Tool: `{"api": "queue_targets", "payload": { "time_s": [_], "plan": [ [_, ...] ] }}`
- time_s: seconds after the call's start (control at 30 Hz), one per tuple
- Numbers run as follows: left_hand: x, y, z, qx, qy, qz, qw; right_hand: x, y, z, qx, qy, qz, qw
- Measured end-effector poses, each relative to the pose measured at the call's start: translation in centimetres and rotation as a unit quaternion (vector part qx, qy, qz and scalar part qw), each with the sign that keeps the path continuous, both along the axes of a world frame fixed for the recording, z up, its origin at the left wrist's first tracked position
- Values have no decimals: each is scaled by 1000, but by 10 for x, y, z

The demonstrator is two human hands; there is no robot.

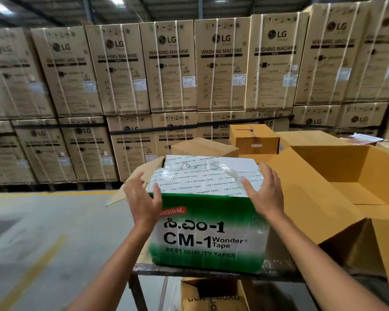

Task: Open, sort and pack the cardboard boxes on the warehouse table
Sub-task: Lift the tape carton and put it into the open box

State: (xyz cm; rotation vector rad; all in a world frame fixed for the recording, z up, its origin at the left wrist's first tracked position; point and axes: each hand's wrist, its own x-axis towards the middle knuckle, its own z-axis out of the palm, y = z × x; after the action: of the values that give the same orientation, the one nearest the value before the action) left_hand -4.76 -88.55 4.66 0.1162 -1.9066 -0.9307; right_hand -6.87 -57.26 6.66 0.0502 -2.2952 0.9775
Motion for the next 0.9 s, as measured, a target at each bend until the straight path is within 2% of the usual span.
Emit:
{"api": "queue_targets", "payload": {
  "time_s": [0.1, 0.17, 0.27, 0.47, 0.53, 0.63, 0.7, 0.8, 0.9],
  "plan": [
    [-24, -2, 21, -123, -6, 4, 992, -25, -16, 17, 84, -37, 23, 995],
    [-45, -6, 31, -194, -84, -23, 977, -40, -30, 20, 140, -77, 39, 986],
    [-76, -9, 38, -247, -203, -83, 944, -62, -49, 17, 226, -115, 53, 966],
    [-129, -11, 44, -349, -334, -165, 860, -96, -66, 18, 263, -180, 50, 946],
    [-139, -10, 40, -359, -350, -181, 846, -98, -67, 20, 249, -169, 45, 953],
    [-147, -8, 47, -353, -296, -170, 871, -96, -67, 25, 210, -92, 39, 972],
    [-149, -3, 62, -356, -243, -144, 891, -94, -66, 35, 221, -36, 35, 974],
    [-152, 2, 88, -367, -107, -90, 920, -92, -60, 59, 256, 16, 16, 966],
    [-153, 3, 105, -376, 34, -50, 925, -84, -54, 81, 293, 27, 8, 956]
  ]
}}
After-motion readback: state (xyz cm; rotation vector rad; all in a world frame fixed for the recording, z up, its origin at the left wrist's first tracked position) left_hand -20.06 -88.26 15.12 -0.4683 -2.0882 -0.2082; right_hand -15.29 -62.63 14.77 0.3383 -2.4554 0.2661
